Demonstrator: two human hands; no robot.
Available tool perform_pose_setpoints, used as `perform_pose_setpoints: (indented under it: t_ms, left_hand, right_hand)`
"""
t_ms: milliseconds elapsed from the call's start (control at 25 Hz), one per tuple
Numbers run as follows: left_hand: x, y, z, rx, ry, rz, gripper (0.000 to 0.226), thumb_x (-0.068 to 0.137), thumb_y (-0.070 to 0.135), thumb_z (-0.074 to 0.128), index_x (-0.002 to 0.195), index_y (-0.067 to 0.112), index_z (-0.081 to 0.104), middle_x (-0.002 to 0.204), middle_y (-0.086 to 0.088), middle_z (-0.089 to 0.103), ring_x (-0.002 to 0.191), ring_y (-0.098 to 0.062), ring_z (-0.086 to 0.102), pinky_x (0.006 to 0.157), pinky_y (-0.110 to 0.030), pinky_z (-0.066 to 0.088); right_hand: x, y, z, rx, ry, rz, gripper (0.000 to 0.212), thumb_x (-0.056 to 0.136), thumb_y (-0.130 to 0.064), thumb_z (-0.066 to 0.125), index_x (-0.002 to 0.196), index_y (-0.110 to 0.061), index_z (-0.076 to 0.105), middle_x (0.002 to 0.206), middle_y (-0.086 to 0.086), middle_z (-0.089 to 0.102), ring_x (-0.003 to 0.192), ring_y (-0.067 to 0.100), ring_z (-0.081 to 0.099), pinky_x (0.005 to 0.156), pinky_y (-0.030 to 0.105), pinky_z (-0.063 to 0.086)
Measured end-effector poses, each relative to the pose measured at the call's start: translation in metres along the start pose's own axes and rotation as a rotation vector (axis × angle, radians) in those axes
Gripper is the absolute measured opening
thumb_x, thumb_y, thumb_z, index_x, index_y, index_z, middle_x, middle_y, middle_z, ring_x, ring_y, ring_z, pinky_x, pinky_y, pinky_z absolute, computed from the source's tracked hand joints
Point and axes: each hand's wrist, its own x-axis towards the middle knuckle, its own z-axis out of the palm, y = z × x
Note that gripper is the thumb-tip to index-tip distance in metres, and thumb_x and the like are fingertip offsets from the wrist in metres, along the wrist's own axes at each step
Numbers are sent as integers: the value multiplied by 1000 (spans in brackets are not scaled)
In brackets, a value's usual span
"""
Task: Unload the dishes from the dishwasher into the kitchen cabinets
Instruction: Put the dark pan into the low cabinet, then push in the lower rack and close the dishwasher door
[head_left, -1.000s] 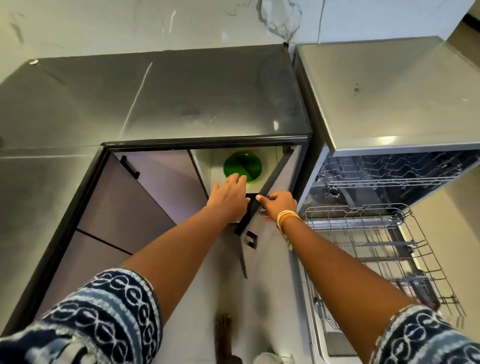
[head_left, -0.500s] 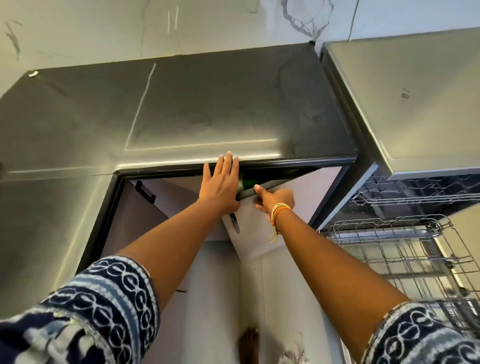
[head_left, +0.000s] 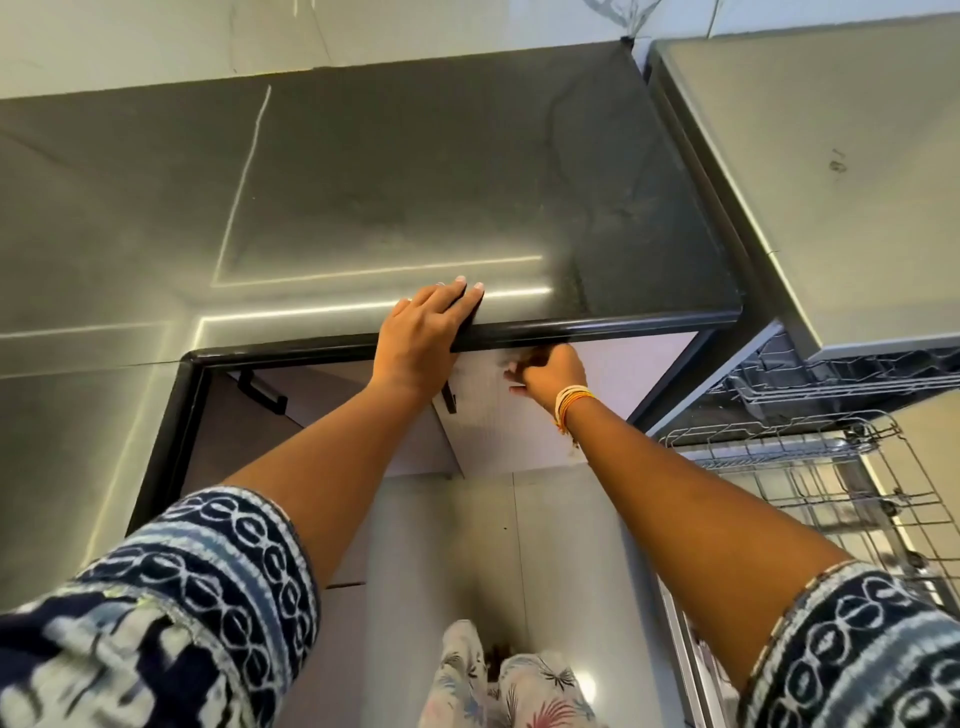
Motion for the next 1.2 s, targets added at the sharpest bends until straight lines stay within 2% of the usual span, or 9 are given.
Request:
perform_pose_setpoints:
  t_ms: [120, 240, 360, 480, 560, 680, 920, 1080, 1200]
  left_hand:
    - [0, 4, 8, 51, 59, -12, 71, 69, 0, 72, 136, 14, 51, 132, -10, 58, 111, -31, 59, 77, -38, 49]
    - [7, 14, 9, 225, -39, -14, 77, 61, 8, 78, 132, 15, 51, 124, -7, 59, 99, -27, 61, 69, -33, 46]
    - [9, 34, 5, 366, -138, -36, 72, 60, 17, 78, 125, 16, 49, 116, -3, 59, 91, -20, 60, 66, -28, 43]
    - [-11, 57, 6, 380, -158, -52, 72, 77, 17, 58, 143, 5, 30, 140, -13, 44, 122, -28, 50, 92, -34, 44]
    - [-36, 82, 7, 301, -190, -42, 75, 83, 13, 44, 151, 4, 11, 155, -17, 22, 142, -33, 26, 113, -44, 27]
    - [-72, 143, 3, 248, -272, 48, 76, 87, 14, 40, 153, 10, 2, 161, -12, 1, 149, -29, 4, 119, -49, 7]
    - [-144, 295, -3, 173, -346, 4, 74, 94, 38, 42, 153, 13, 5, 162, -7, 0, 149, -25, 3, 117, -53, 7]
    - [-181, 395, 1, 102, -383, 70, 71, 96, 44, 38, 153, 14, 9, 162, -7, 2, 149, -24, 6, 116, -55, 8]
    - [-198, 449, 11, 80, -424, 145, 70, 96, 45, 37, 153, 15, 9, 162, -6, 4, 149, -23, 7, 117, -54, 10]
  right_hand:
    - [14, 8, 3, -16, -8, 25, 35, 80, 5, 62, 114, -2, 58, 108, 18, 66, 103, 34, 65, 83, 48, 58]
    - [12, 4, 3, 16, -34, 29, 29, 83, 1, 62, 109, -9, 57, 112, 15, 66, 108, 31, 62, 96, 51, 50]
    - [0, 8, -7, -104, -137, 32, 49, 87, -9, 65, 131, -13, 44, 132, 13, 54, 123, 33, 51, 105, 52, 42]
    - [-16, 18, -30, -345, -207, 20, 65, 89, -17, 64, 144, -12, 30, 143, 15, 44, 129, 36, 45, 107, 48, 41]
    - [-32, 31, -55, -536, -197, -14, 69, 88, -21, 65, 146, -10, 28, 145, 16, 43, 129, 36, 45, 106, 44, 42]
    - [-67, 62, -105, -771, -148, -106, 68, 86, -20, 66, 143, -9, 30, 139, 17, 47, 125, 36, 49, 103, 43, 44]
    - [-153, 144, -219, -996, -182, -195, 61, 80, -26, 69, 131, -8, 41, 132, 17, 49, 119, 37, 52, 98, 45, 47]
    - [-200, 219, -301, -1023, -157, -79, 67, 80, -27, 69, 137, -8, 40, 137, 16, 47, 123, 36, 50, 100, 44, 46]
    - [-225, 271, -350, -1013, -145, 21, 62, 79, -26, 68, 132, -8, 43, 135, 16, 50, 116, 37, 55, 96, 44, 50]
